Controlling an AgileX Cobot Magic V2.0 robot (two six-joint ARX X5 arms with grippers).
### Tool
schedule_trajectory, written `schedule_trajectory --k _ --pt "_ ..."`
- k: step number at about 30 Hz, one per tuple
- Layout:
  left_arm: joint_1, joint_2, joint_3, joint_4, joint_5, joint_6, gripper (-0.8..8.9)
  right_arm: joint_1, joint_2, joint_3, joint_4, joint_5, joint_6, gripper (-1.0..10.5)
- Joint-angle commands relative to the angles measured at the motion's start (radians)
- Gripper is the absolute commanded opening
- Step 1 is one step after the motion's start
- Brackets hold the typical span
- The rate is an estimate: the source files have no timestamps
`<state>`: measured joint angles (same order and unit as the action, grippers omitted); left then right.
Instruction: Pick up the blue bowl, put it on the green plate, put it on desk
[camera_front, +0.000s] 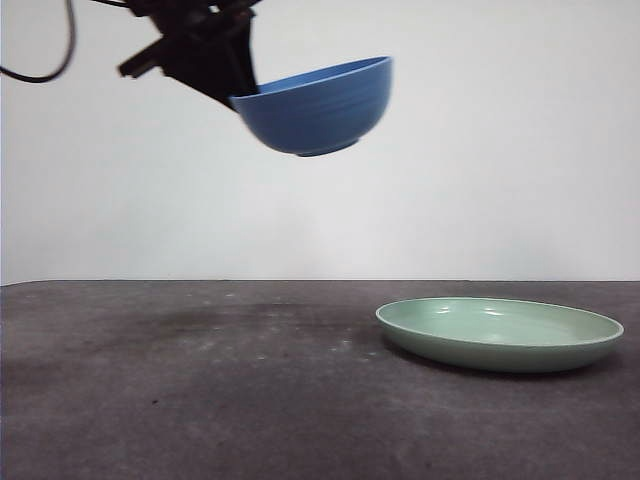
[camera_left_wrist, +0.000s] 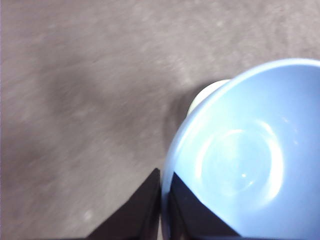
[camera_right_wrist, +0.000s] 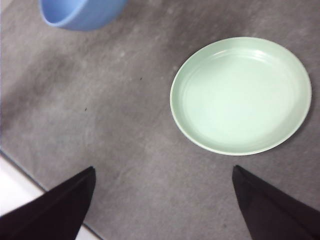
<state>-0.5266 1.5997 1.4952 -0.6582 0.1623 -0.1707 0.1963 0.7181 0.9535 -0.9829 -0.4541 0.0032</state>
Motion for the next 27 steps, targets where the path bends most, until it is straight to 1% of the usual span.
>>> schedule_trajectory --k 1,4,9,17,22,27 --pt "-0.038 0.079 0.064 0.0 0.004 -0.019 0.1 0.005 -0.031 0.039 0.009 0.014 0.03 4.4" --pt "-0.069 0.148 0.12 0.0 0.004 -0.029 0.1 0.005 -0.066 0.053 0.007 0.014 0.049 4.4" --pt "-0.121 0.277 0.226 -0.008 0.004 -0.032 0.1 0.005 -0.103 0.083 -0.033 0.019 0.05 4.4" --pt "-0.182 0.506 0.444 -0.077 0.004 -0.03 0.1 0.005 -0.133 0.092 -0.104 0.018 0.049 4.4" --pt "-0.2 0.628 0.557 -0.114 0.003 -0.026 0.1 0.005 -0.134 0.092 -0.129 0.019 0.045 4.4" --pt "-0.205 0.696 0.587 -0.105 0.003 -0.026 0.1 0.005 -0.134 0.092 -0.129 0.019 0.042 4.4"
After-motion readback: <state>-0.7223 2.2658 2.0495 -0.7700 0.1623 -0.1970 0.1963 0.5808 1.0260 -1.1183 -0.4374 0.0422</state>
